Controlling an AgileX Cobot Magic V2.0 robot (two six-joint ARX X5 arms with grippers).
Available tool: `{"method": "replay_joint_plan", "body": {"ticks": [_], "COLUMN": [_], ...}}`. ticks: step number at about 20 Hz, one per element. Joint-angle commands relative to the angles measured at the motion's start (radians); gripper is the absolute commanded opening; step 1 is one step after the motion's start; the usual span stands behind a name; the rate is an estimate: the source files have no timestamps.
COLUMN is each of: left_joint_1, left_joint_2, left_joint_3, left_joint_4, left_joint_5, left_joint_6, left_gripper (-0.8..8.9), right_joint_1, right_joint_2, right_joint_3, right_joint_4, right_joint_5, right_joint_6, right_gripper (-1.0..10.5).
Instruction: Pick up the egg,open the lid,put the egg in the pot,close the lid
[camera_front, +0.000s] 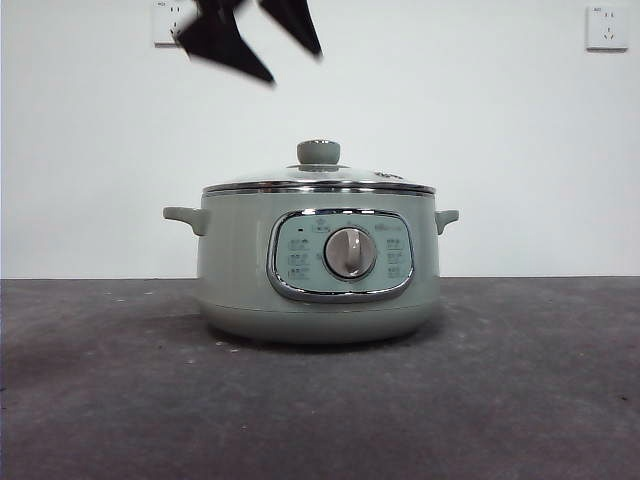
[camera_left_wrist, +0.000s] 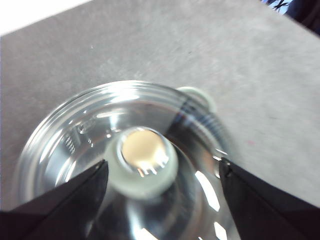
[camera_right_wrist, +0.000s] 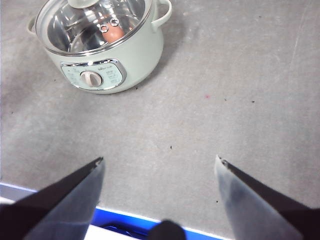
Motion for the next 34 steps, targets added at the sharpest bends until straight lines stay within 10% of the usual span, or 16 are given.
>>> {"method": "replay_joint_plan", "body": {"ticks": [1,12,14,16,34], "left_joint_1": [0.002,-0.043,-0.047,-0.047,-0.062], "left_joint_2": [-0.095,-0.406,-0.411,-0.411,-0.409], "left_joint_3": [0.019,0.019,0.019,0.019,0.019], "left_joint_4": [-0.124,-0.574,-0.6,-0.621,-0.618], "left_joint_5": [0.001,0.001,0.001,0.0,-0.003], "left_joint_6": [-0.006,-0.006,-0.006,-0.005,0.001], "left_gripper": [3.77,3.71,2.08,-0.04,-0.05], "right_joint_1": [0.002,0.002,0.002,0.002,0.002], "right_joint_2": [-0.003,0.006,0.006,0.006,0.006], "right_joint_3": [-0.008,-0.008,-0.008,-0.008,-0.008], "right_joint_4": [0.008,0.005,0.004,-0.007,-0.029], "right_joint_5": [-0.005,-0.083,-0.083,-0.082,-0.022], "right_joint_6": [-0.036,-0.091,-0.092,-0.098,-0.06], "right_gripper": [3.7,3.7,3.3,0.4,0.0]}}
